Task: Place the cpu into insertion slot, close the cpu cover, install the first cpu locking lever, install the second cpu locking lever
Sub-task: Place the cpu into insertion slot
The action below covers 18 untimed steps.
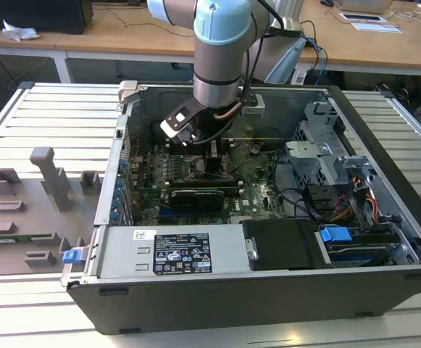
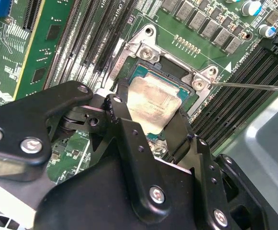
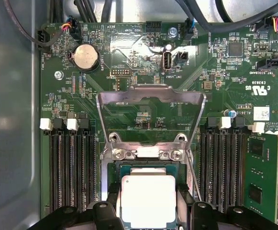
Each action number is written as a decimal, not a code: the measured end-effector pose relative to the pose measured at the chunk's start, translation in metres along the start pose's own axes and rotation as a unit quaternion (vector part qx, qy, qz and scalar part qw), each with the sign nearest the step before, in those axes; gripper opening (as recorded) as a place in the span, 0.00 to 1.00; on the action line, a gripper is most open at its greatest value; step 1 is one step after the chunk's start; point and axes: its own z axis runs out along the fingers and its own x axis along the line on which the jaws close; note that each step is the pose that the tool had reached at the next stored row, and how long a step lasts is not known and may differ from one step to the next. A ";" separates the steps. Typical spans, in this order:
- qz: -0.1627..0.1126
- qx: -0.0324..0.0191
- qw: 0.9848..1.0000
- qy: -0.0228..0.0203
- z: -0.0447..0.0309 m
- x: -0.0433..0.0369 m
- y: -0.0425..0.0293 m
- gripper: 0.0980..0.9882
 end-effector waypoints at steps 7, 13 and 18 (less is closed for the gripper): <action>0.000 0.000 1.000 0.000 -0.0067 0.0001 0.0000 0.58; 0.000 0.000 1.000 0.000 -0.0434 0.0029 0.0001 0.29; 0.000 0.000 1.000 0.000 -0.0742 0.0050 0.0002 0.01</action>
